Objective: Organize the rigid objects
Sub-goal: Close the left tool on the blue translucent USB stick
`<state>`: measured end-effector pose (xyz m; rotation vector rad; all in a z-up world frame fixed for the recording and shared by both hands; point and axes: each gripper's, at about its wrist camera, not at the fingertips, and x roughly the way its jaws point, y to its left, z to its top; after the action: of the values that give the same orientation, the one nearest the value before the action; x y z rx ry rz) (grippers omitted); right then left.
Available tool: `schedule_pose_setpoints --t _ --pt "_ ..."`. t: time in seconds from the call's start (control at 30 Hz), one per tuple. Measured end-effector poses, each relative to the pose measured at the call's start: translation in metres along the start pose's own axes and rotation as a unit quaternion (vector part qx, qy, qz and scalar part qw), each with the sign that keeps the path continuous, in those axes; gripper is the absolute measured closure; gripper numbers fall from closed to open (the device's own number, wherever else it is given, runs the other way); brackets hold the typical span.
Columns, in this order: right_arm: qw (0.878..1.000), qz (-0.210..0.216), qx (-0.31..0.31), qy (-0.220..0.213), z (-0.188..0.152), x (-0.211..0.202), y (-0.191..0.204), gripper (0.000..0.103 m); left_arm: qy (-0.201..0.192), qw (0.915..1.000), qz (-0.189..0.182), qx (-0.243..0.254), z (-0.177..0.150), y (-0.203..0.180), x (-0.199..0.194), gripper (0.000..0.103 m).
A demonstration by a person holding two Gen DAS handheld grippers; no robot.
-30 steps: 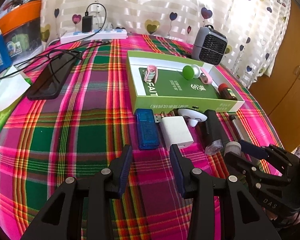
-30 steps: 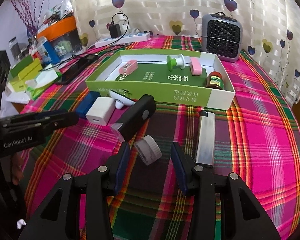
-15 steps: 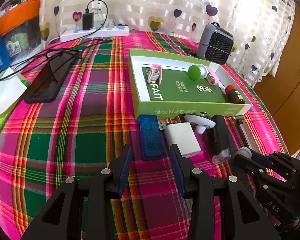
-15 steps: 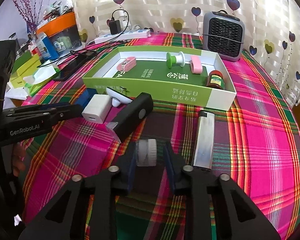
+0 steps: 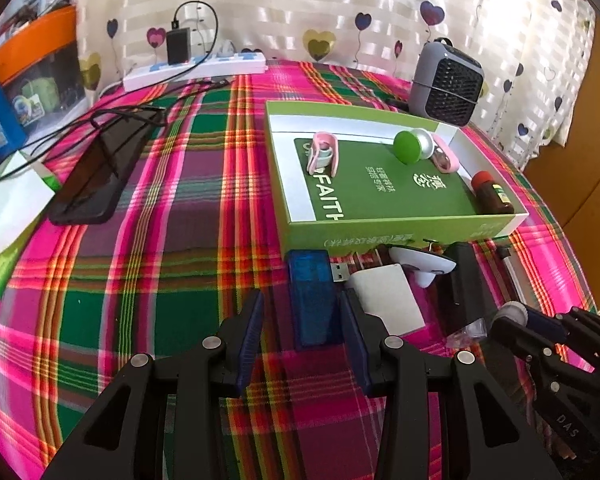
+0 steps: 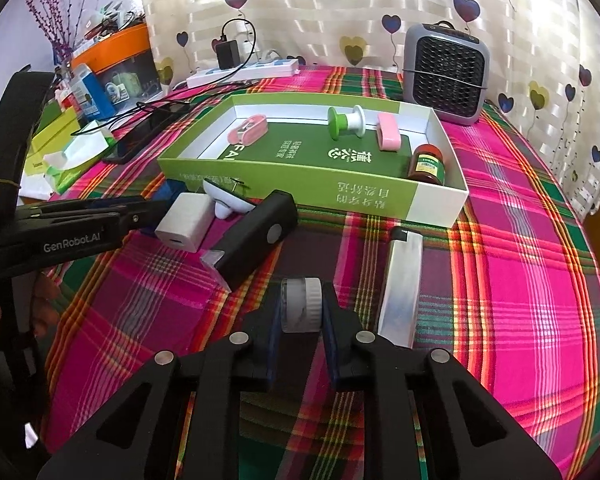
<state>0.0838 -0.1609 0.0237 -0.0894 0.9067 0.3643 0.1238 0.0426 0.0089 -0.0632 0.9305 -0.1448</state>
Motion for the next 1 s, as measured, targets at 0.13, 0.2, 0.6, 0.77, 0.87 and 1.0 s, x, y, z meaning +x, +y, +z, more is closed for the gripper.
schedule_pose_setpoints --t 0.13,0.2,0.6,0.77,0.87,1.0 --pt "1.000 0.000 0.001 0.000 0.0013 0.0010 -0.0023 0.084 -0.001 1.0000 0.005 0.004 0.0028 -0.0008 0.0026 0.065" --pt "1.000 0.001 0.003 0.000 0.0020 0.0017 -0.0034 0.084 -0.002 0.9998 0.014 0.010 0.0029 -0.0037 0.0034 0.065" --pt "1.000 0.005 0.000 0.002 0.0031 0.0028 -0.0044 0.084 -0.002 0.9996 0.025 0.012 0.0034 -0.0056 0.0044 0.070" --pt "1.000 0.004 0.000 0.002 0.0030 0.0028 -0.0042 0.084 -0.003 0.9997 0.023 0.008 0.0033 -0.0028 0.0035 0.079" --pt "1.000 0.004 0.000 0.002 0.0029 0.0027 -0.0042 0.084 -0.003 0.9997 0.023 0.010 0.0031 -0.0028 0.0031 0.080" --pt "1.000 0.004 0.000 0.002 0.0028 0.0028 -0.0042 0.084 -0.003 0.9998 0.021 0.007 0.0029 -0.0032 0.0027 0.081"
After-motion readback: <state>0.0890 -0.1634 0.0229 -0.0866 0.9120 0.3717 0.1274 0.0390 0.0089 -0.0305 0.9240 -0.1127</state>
